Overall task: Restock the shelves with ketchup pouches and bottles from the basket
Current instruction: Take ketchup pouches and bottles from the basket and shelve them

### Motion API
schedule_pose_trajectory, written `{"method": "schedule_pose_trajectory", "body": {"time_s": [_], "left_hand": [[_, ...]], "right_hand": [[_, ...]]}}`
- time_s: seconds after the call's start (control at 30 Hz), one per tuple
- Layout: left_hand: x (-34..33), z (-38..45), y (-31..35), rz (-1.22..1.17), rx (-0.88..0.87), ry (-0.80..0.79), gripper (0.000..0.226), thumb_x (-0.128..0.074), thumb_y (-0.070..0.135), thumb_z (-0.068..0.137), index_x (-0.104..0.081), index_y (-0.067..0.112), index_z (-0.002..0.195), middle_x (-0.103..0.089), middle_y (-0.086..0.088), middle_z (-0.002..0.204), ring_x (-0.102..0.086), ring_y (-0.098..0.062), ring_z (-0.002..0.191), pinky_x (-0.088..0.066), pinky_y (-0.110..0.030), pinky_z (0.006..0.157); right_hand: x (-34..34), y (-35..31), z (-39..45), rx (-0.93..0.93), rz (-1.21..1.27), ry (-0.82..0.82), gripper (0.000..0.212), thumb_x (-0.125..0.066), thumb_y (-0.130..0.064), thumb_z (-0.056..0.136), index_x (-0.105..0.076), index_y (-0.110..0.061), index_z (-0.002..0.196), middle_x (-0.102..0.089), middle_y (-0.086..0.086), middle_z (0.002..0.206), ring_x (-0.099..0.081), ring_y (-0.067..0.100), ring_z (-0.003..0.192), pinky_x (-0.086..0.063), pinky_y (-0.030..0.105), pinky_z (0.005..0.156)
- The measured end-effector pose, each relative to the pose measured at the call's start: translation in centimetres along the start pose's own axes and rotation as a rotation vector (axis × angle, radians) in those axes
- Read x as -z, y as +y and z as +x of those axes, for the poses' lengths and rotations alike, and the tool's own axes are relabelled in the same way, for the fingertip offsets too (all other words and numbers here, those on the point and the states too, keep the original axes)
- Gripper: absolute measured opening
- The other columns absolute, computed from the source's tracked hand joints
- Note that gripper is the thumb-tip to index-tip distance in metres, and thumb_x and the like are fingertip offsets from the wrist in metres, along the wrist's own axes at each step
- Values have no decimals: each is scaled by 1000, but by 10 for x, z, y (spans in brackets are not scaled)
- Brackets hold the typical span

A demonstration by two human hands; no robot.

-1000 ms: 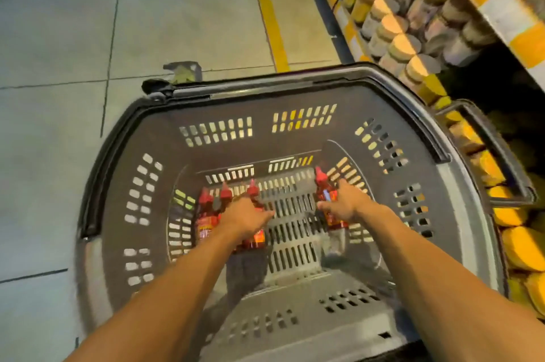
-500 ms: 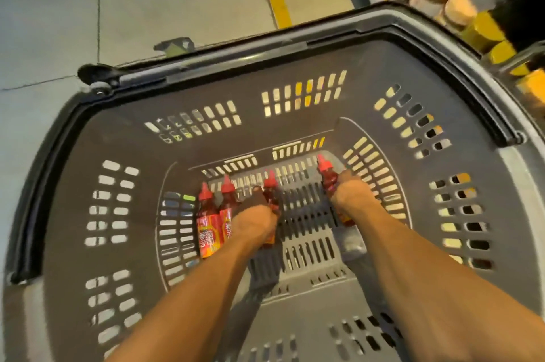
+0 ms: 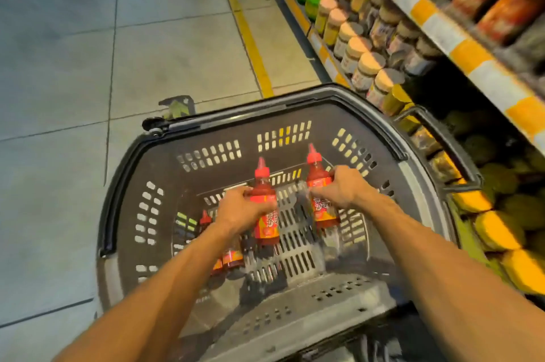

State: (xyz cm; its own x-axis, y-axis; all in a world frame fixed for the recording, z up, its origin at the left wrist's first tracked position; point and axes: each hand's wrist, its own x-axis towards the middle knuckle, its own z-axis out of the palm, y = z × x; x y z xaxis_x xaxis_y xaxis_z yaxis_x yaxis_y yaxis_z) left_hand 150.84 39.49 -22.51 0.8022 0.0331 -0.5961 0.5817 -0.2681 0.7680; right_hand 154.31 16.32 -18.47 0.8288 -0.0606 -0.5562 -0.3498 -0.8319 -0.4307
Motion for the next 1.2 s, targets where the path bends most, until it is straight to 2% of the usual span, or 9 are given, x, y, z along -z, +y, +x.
{"method": "schedule_pose_trajectory", "body": {"time_s": [0.2,0.33,0.5,0.63,0.77,0.9,1.03,1.13,1.2], "left_hand": [[22,-96,82,-149,-237,-89,48,-90,23,70,-68,23,113,-77,5,97,-74,-8,86,-56,-25,69],[18,-162,133,-197,-366,-208,57,-89,24,69,-65,22,120,-77,6,98,-75,-13,90,-57,-36,83],[-31,-228,187,-170,-549,-384,45,-94,26,55,-77,29,96,-78,3,96,-75,-16,89,-59,-28,68],[-104,-267,210,-76,-665,-528,42,-95,27,56,-77,38,92,-77,13,90,-74,-8,88,-58,-25,68],[-186,-295,207,99,-758,-743,33,-89,10,68,-76,30,91,-78,6,92,-70,-7,81,-53,-23,63],[-254,-302,185,361,-856,-870,41,-88,-2,65,-70,23,93,-77,11,85,-70,1,75,-50,-12,61],[-309,-286,163,726,-960,-945,52,-95,11,55,-69,28,97,-76,12,88,-70,0,84,-55,-19,80],[-345,-266,149,1008,-1074,-963,52,-97,27,50,-65,35,90,-66,26,85,-59,15,77,-43,-2,67],[-367,-248,137,1103,-1077,-1016,56,-97,27,50,-63,33,93,-65,25,87,-61,8,79,-41,-3,64]], "right_hand": [[80,-42,-121,135,159,263,38,-81,-54,72,-68,-22,88,-73,-2,84,-69,15,80,-56,33,70],[126,-38,-215,182,327,406,38,-83,-56,72,-65,-28,92,-74,-5,88,-72,13,80,-62,43,77],[160,9,-321,164,378,669,38,-85,-55,70,-68,-26,89,-69,-13,66,-65,-1,60,-56,34,60],[167,73,-384,65,430,880,46,-86,-54,66,-70,-22,96,-74,-8,76,-68,2,72,-59,36,70],[146,143,-432,-89,529,1015,46,-87,-52,65,-67,-24,97,-73,-17,71,-66,-10,68,-47,12,59],[101,203,-452,-265,590,1056,46,-86,-49,64,-63,-26,96,-75,-13,82,-68,-8,76,-50,19,67],[47,253,-441,-365,716,1035,42,-91,-31,66,-57,-29,91,-74,-13,80,-68,-8,71,-51,20,66],[9,283,-420,-459,754,1022,47,-90,-34,65,-55,-29,97,-73,-13,84,-69,-2,77,-58,33,78],[-14,301,-403,-476,811,1030,48,-90,-30,67,-56,-27,101,-73,-14,90,-70,-1,82,-59,37,83]]}}
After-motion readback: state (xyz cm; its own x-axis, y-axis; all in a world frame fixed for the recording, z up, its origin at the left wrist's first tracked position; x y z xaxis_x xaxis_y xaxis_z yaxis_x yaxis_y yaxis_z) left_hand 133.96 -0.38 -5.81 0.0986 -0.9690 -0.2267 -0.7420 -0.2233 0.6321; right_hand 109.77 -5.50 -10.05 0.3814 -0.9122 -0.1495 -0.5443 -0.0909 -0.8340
